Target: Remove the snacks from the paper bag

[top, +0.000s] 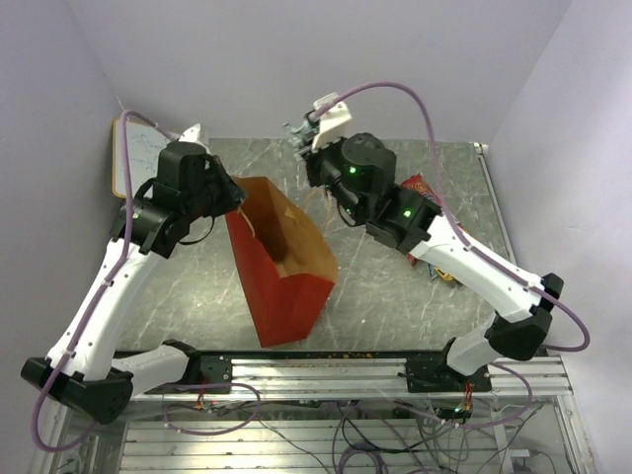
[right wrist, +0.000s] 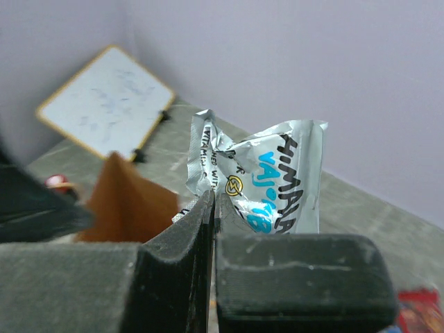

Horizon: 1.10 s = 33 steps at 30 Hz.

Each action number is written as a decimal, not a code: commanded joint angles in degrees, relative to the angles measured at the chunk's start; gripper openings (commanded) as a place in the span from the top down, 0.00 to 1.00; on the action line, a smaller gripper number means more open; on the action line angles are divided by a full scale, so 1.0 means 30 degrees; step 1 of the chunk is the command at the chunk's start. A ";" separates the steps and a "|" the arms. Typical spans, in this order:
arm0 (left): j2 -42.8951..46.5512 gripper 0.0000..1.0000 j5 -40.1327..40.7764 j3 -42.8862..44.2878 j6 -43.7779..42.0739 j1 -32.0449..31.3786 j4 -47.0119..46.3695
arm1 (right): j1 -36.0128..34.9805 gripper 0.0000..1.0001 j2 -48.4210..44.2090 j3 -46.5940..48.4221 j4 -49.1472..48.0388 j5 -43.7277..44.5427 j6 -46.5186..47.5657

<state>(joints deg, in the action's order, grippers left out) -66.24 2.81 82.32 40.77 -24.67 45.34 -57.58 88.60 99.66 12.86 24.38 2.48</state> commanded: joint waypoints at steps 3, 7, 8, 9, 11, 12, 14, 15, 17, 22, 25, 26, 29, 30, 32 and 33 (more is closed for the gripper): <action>0.2082 0.93 -0.1809 -0.2082 -0.0763 0.1068 0.0325 | 0.2399 1.00 -0.2433 -0.1839 0.2626 0.4981 -0.1356; 0.2925 0.93 -0.2088 -0.2885 -0.0648 0.1088 0.0885 | 0.4944 1.00 -0.3978 -0.5073 0.4244 0.4844 -0.3891; 0.3096 0.92 -0.2029 -0.2978 -0.0675 0.1101 0.1062 | 0.5599 1.00 -0.4351 -0.5886 0.4480 0.4631 -0.4352; 0.3186 0.88 -0.2007 -0.3008 -0.0734 0.1102 0.1282 | 0.6175 1.00 -0.4679 -0.6753 0.4634 0.4469 -0.4820; 0.3263 0.75 -0.2020 -0.2699 -0.1004 0.1088 0.1767 | 0.7551 1.00 -0.5244 -0.8320 0.4860 0.3858 -0.5656; 0.3262 0.68 -0.2057 -0.2479 -0.1156 0.1116 0.1974 | 0.8115 1.00 -0.5384 -0.9079 0.4879 0.3449 -0.6045; 0.3232 0.56 -0.2001 -0.1968 -0.1557 0.1102 0.2408 | 0.9320 1.00 -0.5387 -1.0408 0.4853 0.2704 -0.6809; 0.3225 0.52 -0.1934 -0.1710 -0.1727 0.1103 0.2611 | 0.9896 1.00 -0.5314 -1.1035 0.4725 0.2437 -0.7104; 0.3158 0.34 -0.1789 -0.1186 -0.2136 0.1104 0.3056 | 1.1106 1.00 -0.4957 -1.2081 0.4312 0.2215 -0.7627; 0.3333 0.00 -0.1194 -0.0012 -0.3142 0.1088 0.4142 | 1.3252 1.00 -0.3591 -1.3523 0.2971 0.1620 -0.7929; 0.3504 0.00 -0.0680 0.1194 -0.3418 0.1100 0.4995 | 1.3908 1.00 -0.2987 -1.3572 0.2821 0.1283 -0.7877; 0.3410 0.01 -0.0494 0.1784 -0.3575 0.1102 0.5428 | 1.3985 1.00 -0.2828 -1.3613 0.2801 0.1238 -0.7835; 0.3177 0.02 -0.0016 0.3333 -0.4096 0.1102 0.6425 | 1.4115 1.00 -0.2266 -1.3777 0.2715 0.0994 -0.7844; 0.3145 0.02 0.0091 0.3586 -0.4220 0.1092 0.6566 | 1.4146 1.00 -0.2057 -1.3771 0.2766 0.0919 -0.7864; 0.3141 0.03 0.0145 0.3966 -0.4342 0.1103 0.6678 | 1.4151 1.00 -0.1834 -1.3802 0.2684 0.0699 -0.7772; 0.3108 0.02 0.0082 0.4104 -0.4320 0.1103 0.6642 | 1.4147 1.00 -0.1779 -1.3884 0.2538 0.0557 -0.7606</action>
<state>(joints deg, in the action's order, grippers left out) -56.82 1.23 92.16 30.11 -21.61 62.28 -15.46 82.26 58.96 22.81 27.51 -20.16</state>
